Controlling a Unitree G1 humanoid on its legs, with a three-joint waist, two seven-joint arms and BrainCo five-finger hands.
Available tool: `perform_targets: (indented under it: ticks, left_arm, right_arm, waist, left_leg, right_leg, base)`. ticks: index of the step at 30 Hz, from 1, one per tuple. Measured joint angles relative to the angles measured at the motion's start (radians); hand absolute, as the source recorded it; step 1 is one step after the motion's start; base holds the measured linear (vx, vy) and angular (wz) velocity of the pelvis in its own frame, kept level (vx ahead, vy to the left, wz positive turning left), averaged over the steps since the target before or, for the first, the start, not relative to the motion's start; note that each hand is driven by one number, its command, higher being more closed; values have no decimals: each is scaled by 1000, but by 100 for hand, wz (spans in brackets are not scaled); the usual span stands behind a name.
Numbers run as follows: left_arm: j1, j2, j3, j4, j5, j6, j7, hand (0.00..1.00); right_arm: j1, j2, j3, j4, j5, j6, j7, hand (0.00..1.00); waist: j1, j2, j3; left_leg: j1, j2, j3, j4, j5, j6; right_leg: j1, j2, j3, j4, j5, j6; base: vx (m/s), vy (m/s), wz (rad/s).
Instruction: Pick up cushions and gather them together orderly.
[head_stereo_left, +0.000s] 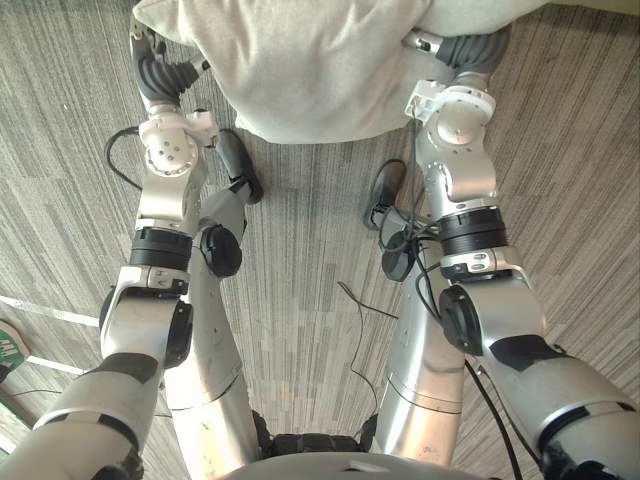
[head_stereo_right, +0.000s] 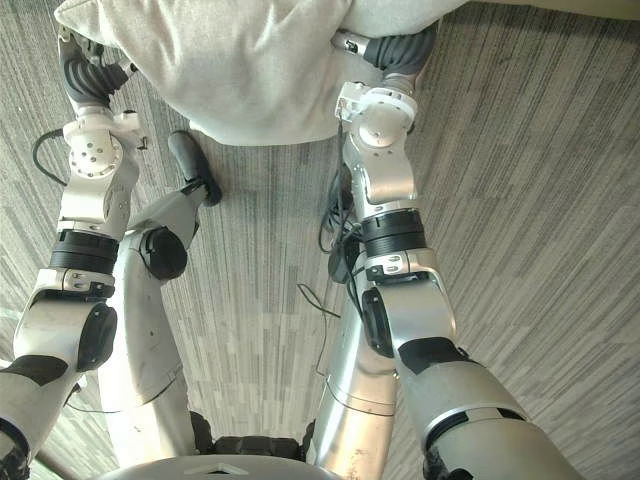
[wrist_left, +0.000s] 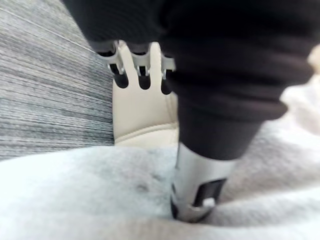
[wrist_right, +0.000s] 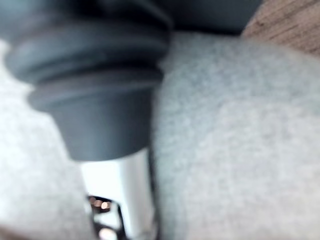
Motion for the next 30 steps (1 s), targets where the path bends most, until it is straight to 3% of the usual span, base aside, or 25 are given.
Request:
perform_targets:
  ticks: [13,19,22,30]
  left_arm:
    - [90,-29,-28,-89,-23,0,29,100]
    - [151,-47,-27,-173,-22,0,25,100]
    - [217,-82,-27,-200,-22,-8,23,100]
    - [314,-132,-24,-322,-22,-10,24,100]
  right_arm:
    - [131,61,36,-168,-34,13,-6,100]
    - [232,77,35,-241,-33,13,31,100]
    - [303,102,35,-245,-35,1,39,100]
    - [409,122,35,-311,-37,-8,83,100]
  waist:
    - [-20,0,-4]
    - [-26,-1,-5]
    - [-25,-2,-95]
    - [-26,-2,-95]
  left_leg:
    - [161,2,-32,-144,55,-56]
    - [246,5,-34,-181,59,-51]
    - [235,4,-30,-203,59,-53]
    - [323,19,-28,-189,60,-53]
  right_leg:
    - [172,32,-67,-124,27,-46]
    - [274,41,-82,-186,29,-46]
    - [264,47,-85,-213,34,-45]
    - [352,57,-81,-207,36,-43]
  base:
    - [-20,-27,-2]
    - [22,-19,-5]
    - [17,-7,-3]
    - [8,-28,-4]
